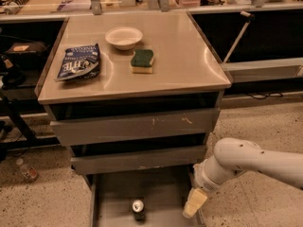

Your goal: Pick green can from bottom drawer and place on counter

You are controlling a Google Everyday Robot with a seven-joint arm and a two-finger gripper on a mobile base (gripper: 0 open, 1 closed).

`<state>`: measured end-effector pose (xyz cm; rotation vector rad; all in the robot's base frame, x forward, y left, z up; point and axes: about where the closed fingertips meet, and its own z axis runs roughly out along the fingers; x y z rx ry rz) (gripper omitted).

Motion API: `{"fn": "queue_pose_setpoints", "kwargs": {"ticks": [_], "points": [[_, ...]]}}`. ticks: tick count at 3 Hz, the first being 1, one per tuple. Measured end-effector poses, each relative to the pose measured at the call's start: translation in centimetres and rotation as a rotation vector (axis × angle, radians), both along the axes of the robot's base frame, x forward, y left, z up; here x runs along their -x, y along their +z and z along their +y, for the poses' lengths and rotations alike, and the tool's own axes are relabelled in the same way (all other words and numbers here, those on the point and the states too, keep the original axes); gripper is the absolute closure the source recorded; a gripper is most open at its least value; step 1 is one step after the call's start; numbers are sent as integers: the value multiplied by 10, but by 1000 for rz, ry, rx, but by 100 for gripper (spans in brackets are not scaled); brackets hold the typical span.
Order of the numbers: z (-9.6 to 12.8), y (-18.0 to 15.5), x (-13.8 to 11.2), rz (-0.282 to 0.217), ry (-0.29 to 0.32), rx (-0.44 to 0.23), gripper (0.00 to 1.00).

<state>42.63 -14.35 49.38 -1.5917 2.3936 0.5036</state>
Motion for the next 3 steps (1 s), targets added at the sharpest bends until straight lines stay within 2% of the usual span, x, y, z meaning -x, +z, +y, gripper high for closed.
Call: {"fn": "queue_pose_setpoints", "kwargs": {"ticks": [1, 3], "points": [[15, -35, 9, 26, 20, -50, 0], [72, -141, 6, 62, 48, -260, 0]]}}
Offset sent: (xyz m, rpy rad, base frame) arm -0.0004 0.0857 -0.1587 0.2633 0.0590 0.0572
